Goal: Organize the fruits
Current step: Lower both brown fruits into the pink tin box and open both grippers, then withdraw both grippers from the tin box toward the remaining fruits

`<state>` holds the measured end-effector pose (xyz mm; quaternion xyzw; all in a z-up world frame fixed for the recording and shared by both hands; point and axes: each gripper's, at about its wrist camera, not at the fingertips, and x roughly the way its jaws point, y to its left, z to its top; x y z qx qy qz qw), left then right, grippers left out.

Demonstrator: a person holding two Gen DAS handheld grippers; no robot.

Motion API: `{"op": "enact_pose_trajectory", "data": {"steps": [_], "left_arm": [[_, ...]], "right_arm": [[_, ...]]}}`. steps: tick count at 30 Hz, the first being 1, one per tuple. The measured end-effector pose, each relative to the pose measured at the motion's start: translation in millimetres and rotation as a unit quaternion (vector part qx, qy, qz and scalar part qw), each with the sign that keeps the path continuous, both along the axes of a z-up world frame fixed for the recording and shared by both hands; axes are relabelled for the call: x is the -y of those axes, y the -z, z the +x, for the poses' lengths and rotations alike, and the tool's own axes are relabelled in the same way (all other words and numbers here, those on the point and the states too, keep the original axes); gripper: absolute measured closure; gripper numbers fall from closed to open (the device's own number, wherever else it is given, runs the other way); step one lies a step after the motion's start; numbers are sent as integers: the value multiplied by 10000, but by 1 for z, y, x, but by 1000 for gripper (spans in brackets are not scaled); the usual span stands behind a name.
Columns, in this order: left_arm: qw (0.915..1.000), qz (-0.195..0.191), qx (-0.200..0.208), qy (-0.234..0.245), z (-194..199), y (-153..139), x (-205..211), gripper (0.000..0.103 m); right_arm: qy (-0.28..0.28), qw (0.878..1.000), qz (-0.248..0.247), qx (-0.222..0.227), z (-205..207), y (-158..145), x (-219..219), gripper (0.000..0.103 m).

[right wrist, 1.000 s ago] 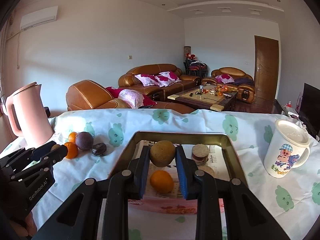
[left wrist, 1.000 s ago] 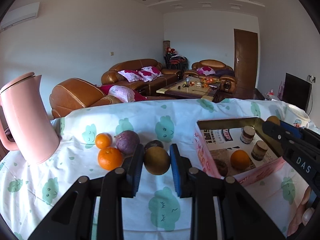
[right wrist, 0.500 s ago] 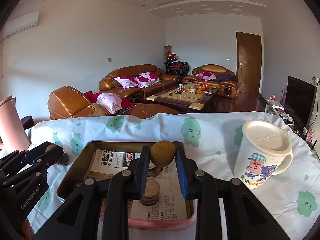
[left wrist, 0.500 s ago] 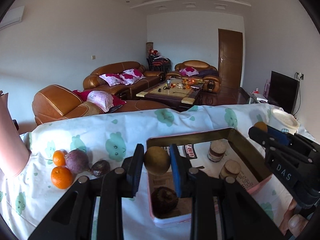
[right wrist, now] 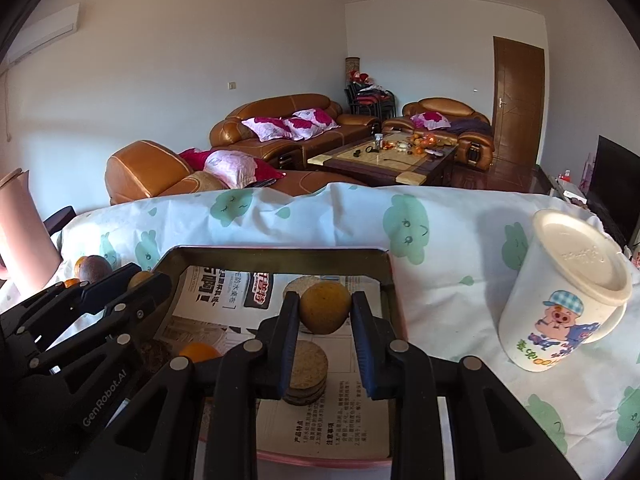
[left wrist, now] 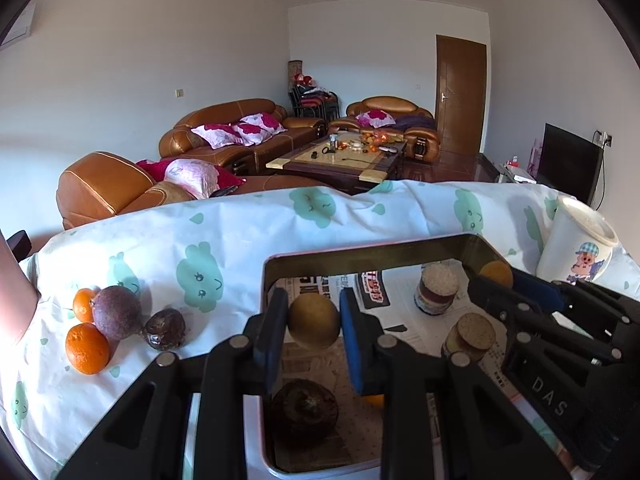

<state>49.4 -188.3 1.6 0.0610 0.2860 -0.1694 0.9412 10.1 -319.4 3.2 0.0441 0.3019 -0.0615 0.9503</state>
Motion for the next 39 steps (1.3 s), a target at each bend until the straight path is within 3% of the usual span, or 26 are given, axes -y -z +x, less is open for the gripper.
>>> {"op": "enact_pose_trajectory", "data": {"steps": [5, 8, 10, 12, 16, 19, 21, 22, 26, 30, 32, 39], "left_arm": [[10000, 31, 69, 11, -4, -1, 0, 71], [9995, 113, 302, -55, -13, -4, 1, 47], [9987, 191, 448, -126, -20, -6, -1, 41], [9983, 219, 495, -207, -23, -8, -4, 28], [9982, 55, 495, -332, -28, -11, -15, 6], [9973, 7, 606, -414, -34, -13, -21, 4], [9970, 24, 620, -469, -35, -12, -22, 1], [9969, 30, 613, -490, -37, -12, -24, 1], [9965, 42, 575, -609, -38, -10, -31, 1], [9950, 19, 659, -752, -40, -11, -40, 1], [9947, 23, 651, -801, -40, -10, -43, 1], [9942, -45, 622, -881, -43, -10, -51, 0]], "right_arm": [[-283, 9993, 232, 35, -1, 1, -1, 75], [-462, 9983, 341, -1, 2, 2, -2, 72], [-343, 9989, 320, 31, 0, 2, -2, 66], [-258, 9987, 429, 66, -2, 1, 3, 59], [-261, 9945, 993, 183, -6, 2, 17, 57], [-134, 9926, 1106, 477, -14, -3, 22, 52], [42, 9925, 1035, 647, -20, -7, 23, 28], [94, 9920, 1024, 727, -23, -8, 23, 25], [320, 9912, 849, 965, -31, -15, 22, 25], [553, 9853, 391, 1567, -50, -29, 16, 24], [597, 9824, 150, 1765, -57, -32, 9, 19], [431, 9854, -288, 1620, -52, -28, -14, 16]]}}
